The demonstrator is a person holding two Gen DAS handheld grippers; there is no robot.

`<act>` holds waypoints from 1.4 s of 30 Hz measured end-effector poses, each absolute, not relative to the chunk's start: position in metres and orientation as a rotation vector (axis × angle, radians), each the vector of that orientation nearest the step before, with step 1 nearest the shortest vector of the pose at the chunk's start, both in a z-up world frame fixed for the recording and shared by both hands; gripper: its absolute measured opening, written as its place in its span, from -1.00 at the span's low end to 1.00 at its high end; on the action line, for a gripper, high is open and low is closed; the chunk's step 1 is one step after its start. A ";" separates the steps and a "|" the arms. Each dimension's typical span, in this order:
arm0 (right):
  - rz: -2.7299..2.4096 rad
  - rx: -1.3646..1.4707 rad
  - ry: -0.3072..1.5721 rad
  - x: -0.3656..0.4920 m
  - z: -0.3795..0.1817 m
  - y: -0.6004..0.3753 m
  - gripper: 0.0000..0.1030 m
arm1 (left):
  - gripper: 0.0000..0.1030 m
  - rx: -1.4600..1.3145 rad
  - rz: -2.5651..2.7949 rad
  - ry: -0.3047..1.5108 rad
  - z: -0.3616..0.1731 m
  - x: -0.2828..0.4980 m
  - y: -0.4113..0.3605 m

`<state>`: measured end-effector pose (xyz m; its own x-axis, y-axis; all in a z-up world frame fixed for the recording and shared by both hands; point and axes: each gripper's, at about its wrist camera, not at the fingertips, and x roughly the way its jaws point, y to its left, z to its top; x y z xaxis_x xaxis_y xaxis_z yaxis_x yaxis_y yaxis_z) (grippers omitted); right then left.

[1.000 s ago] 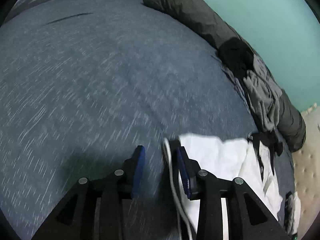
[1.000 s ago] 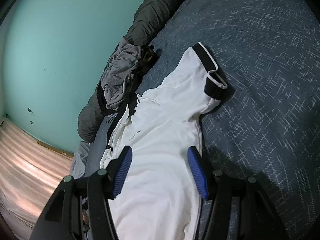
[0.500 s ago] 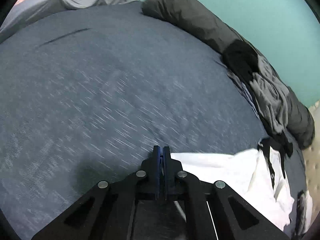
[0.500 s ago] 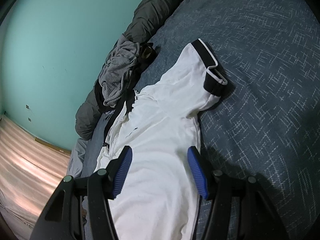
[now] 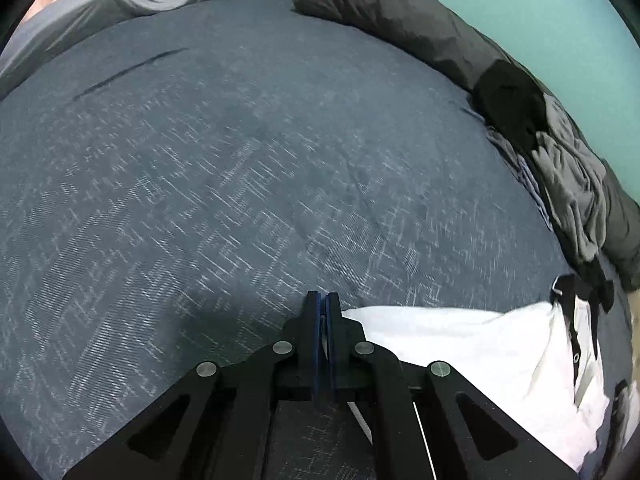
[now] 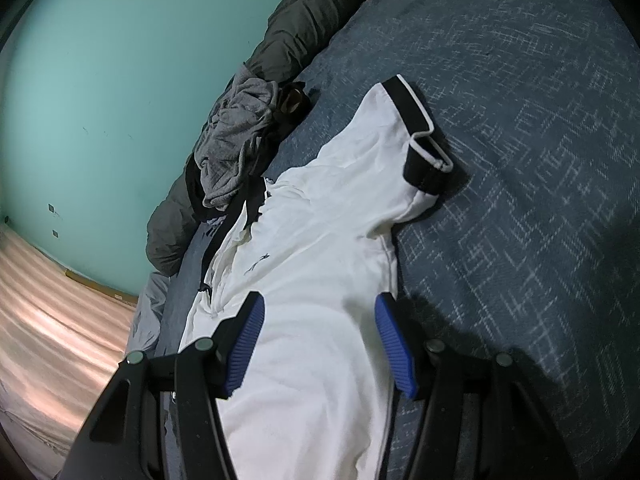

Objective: Fold clothes

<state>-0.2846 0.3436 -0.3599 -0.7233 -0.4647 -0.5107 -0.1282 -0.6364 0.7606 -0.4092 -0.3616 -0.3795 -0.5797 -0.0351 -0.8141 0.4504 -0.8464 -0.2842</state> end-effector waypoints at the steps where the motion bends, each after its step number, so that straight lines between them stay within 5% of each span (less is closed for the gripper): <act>1: -2.469 1.051 -1.206 -0.285 -0.356 0.347 0.14 | -0.95 1.258 -2.477 0.694 -0.381 -0.408 -0.362; 7: -2.659 1.000 -1.056 -0.303 -0.322 0.385 0.32 | -0.95 1.295 -2.536 0.645 -0.378 -0.405 -0.365; 21: -2.655 1.360 -0.757 -0.443 -0.352 0.423 0.32 | -0.95 1.302 -2.593 0.632 -0.377 -0.397 -0.365; 23: -2.648 1.366 -0.749 -0.449 -0.355 0.424 0.20 | -0.95 1.304 -2.594 0.625 -0.377 -0.396 -0.364; 25: -2.641 1.364 -0.747 -0.453 -0.357 0.424 -0.59 | -0.95 1.306 -2.592 0.616 -0.377 -0.397 -0.363; 28: -2.674 1.326 -0.751 -0.451 -0.349 0.429 -0.90 | -0.95 1.307 -2.592 0.605 -0.376 -0.397 -0.361; 42: -2.837 1.316 -0.803 -0.440 -0.331 0.487 -0.92 | -0.95 1.317 -2.559 0.618 -0.372 -0.409 -0.361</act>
